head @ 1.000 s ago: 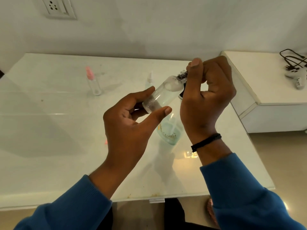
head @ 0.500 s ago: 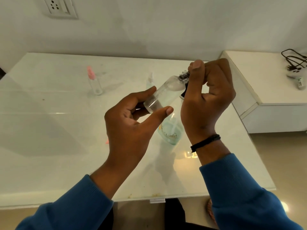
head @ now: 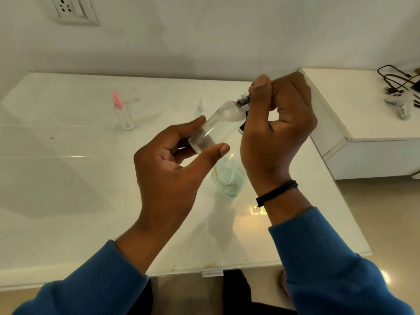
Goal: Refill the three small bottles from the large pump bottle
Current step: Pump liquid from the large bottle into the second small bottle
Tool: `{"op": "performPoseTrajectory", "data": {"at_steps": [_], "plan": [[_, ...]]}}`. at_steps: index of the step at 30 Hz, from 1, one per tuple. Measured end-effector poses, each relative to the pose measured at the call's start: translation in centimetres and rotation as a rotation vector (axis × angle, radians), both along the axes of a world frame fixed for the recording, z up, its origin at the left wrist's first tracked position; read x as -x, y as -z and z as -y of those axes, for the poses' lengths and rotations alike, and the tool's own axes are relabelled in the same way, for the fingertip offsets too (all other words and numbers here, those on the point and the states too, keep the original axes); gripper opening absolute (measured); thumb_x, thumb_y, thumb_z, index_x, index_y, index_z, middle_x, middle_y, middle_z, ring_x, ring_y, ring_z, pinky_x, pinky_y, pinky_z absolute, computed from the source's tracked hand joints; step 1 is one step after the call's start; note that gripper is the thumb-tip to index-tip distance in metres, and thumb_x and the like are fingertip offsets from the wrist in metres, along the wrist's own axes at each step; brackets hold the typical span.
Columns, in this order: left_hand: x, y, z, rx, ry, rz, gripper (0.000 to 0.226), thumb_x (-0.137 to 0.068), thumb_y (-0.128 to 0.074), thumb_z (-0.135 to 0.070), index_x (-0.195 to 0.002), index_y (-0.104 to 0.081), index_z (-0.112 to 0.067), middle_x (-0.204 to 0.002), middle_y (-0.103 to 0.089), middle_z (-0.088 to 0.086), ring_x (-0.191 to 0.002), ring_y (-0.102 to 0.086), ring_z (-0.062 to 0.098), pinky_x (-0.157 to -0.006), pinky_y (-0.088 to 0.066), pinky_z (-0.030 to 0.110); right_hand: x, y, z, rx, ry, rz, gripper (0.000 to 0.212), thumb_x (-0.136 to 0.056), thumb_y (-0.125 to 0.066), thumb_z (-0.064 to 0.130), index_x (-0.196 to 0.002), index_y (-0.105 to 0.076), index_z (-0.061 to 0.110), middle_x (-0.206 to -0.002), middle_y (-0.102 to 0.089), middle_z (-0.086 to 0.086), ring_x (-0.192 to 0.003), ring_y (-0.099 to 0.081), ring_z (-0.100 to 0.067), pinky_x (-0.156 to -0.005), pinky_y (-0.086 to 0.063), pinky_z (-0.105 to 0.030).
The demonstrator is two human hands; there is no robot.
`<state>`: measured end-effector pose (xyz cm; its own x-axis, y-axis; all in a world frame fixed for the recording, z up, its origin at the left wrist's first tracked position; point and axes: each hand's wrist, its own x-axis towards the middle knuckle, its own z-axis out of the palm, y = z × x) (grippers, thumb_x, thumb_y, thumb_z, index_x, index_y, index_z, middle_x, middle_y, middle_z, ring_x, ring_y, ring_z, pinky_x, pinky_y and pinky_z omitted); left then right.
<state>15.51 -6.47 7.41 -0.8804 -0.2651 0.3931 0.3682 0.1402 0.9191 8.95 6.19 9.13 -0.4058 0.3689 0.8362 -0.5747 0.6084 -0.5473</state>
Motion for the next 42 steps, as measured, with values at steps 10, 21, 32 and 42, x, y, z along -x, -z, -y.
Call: {"op": "performPoseTrajectory", "data": {"at_steps": [10,21,32,42], "plan": [[-0.02,-0.01,-0.01,-0.014,0.006,0.008,0.044,-0.074,-0.088,-0.017,-0.115,-0.072,-0.013,-0.102,-0.075,-0.006,-0.094,-0.074,0.009,-0.081,-0.058,0.017,0.04,0.06,-0.15,0.001,-0.010,-0.001,0.038,-0.098,-0.057,0.006,-0.061,-0.054,-0.002,-0.067,-0.050,-0.007,-0.063,-0.046,-0.034,-0.059,-0.040,-0.052],[0.06,-0.05,0.03,-0.027,0.018,0.016,0.045,-0.074,-0.089,-0.017,-0.115,-0.072,-0.012,-0.102,-0.076,-0.005,-0.093,-0.074,0.011,-0.081,-0.059,0.020,0.03,0.42,-0.31,-0.008,-0.003,-0.009,0.037,-0.099,-0.057,0.007,-0.063,-0.056,-0.004,-0.068,-0.051,-0.008,-0.064,-0.048,-0.033,-0.058,-0.040,-0.052],[0.16,0.04,0.02,-0.086,0.040,0.060,0.042,-0.076,-0.085,-0.017,-0.116,-0.072,-0.015,-0.106,-0.076,-0.007,-0.096,-0.074,0.010,-0.083,-0.059,0.021,0.00,0.61,-0.45,-0.010,0.000,-0.007,0.035,-0.099,-0.058,0.007,-0.065,-0.058,-0.001,-0.069,-0.052,-0.007,-0.064,-0.048,-0.033,-0.059,-0.041,-0.052],[0.09,0.26,-0.11,-0.098,0.042,0.075,0.041,-0.078,-0.084,-0.016,-0.117,-0.071,-0.015,-0.108,-0.075,-0.005,-0.099,-0.074,0.012,-0.083,-0.058,0.019,0.09,0.72,-0.53,-0.008,-0.007,0.002,0.035,-0.099,-0.058,0.007,-0.064,-0.057,-0.001,-0.069,-0.051,-0.006,-0.064,-0.048,-0.033,-0.059,-0.042,-0.053]]}}
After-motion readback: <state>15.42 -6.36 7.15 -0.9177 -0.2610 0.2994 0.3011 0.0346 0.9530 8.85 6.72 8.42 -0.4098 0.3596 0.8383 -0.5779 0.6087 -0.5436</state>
